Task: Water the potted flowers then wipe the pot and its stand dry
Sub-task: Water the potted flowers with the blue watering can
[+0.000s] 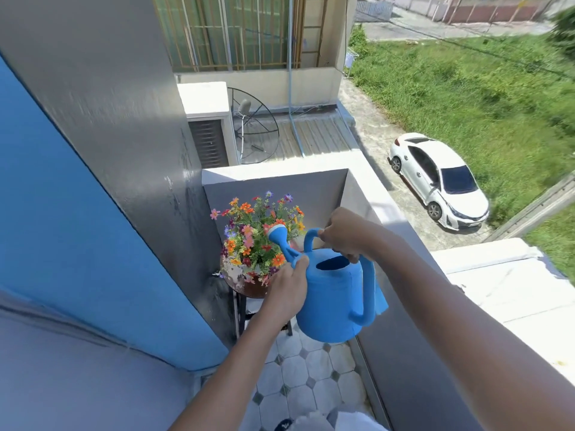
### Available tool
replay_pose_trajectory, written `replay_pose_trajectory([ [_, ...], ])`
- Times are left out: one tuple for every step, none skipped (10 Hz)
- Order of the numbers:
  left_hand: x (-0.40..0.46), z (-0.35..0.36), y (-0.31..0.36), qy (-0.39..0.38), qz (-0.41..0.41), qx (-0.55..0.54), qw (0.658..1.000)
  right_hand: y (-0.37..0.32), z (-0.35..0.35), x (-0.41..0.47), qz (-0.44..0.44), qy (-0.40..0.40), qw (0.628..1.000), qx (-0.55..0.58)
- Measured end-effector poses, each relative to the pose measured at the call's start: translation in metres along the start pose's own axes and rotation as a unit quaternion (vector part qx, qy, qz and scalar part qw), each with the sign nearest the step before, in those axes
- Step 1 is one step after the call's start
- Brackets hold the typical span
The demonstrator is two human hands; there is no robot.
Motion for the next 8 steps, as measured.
replay_pose_trajectory([
  [0.016, 0.011, 0.005, -0.008, 0.004, 0.011, 1.0, 0.026, 0.007, 0.0, 0.089, 0.062, 0.952, 0.286],
  [0.03, 0.021, 0.008, -0.004, -0.006, 0.025, 1.0, 0.044, 0.017, 0.007, 0.08, 0.066, 0.953, 0.285],
  [0.052, 0.037, 0.012, -0.01, 0.008, 0.036, 0.999, 0.071, 0.026, 0.016, 0.081, 0.068, 0.921, 0.374],
  [0.078, 0.056, 0.021, -0.025, 0.025, 0.05, 0.998, 0.097, 0.04, 0.022, 0.085, 0.093, 0.868, 0.48],
  [0.103, 0.081, 0.036, -0.05, 0.041, 0.043, 0.997, 0.126, 0.048, 0.029, 0.124, 0.146, 0.821, 0.539],
  [0.127, 0.108, 0.056, -0.06, 0.061, 0.05, 0.995, 0.155, 0.054, 0.039, 0.146, 0.202, 0.762, 0.598],
  [0.153, 0.138, 0.076, -0.073, 0.07, 0.066, 0.993, 0.183, 0.056, 0.045, 0.158, 0.255, 0.679, 0.67],
  [0.18, 0.169, 0.091, -0.101, 0.09, 0.085, 0.987, 0.21, 0.056, 0.053, 0.16, 0.301, 0.581, 0.739],
])
Point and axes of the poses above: each hand's wrist, its own x-axis towards the middle knuckle, its own z-axis out of the palm, y = z × x, the point moved 2 cm from there along x, towards the middle knuckle, and after that the axes turned 4 degrees about -z, right-handed, at the moved point
